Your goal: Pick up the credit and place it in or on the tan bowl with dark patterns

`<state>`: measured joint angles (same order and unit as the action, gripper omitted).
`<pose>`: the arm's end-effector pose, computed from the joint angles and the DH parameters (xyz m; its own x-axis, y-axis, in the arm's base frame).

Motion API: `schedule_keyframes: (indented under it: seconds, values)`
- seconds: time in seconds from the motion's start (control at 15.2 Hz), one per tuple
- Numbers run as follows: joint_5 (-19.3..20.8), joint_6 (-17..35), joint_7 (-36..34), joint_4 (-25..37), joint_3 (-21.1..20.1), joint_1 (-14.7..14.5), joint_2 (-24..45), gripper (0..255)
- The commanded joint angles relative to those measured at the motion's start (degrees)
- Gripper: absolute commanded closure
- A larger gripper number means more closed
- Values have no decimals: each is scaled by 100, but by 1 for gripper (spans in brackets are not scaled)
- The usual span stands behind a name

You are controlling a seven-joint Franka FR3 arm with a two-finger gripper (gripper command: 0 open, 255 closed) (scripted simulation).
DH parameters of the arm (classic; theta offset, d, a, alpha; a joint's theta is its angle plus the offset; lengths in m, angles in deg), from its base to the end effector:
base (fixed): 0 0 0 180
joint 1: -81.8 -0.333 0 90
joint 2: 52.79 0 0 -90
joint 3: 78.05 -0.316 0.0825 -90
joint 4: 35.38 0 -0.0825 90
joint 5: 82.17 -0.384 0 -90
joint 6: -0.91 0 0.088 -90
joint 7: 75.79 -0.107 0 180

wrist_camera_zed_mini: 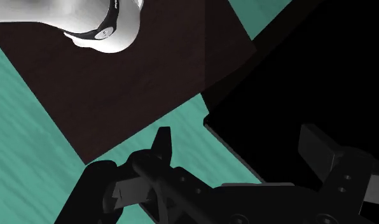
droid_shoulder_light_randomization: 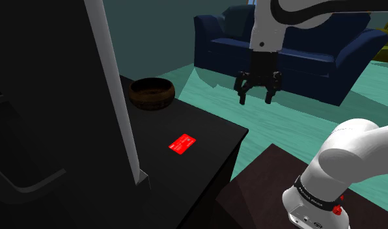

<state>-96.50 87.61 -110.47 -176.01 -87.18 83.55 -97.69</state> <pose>0.2923 0.0752 0.5365 0.8407 -0.4989 -0.2107 -0.5139 -0.8576 -0.0197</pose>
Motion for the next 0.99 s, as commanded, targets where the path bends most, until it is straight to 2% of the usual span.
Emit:
schedule_keyframes:
  seconds: [0.0,0.46,0.92]
  values:
    - [-419,136,-535,-97,-210,2,63,0]
    - [-1756,1004,-2106,-230,-939,19,665,0]
    - [-2927,2204,-3448,-32,-1673,63,1646,0]
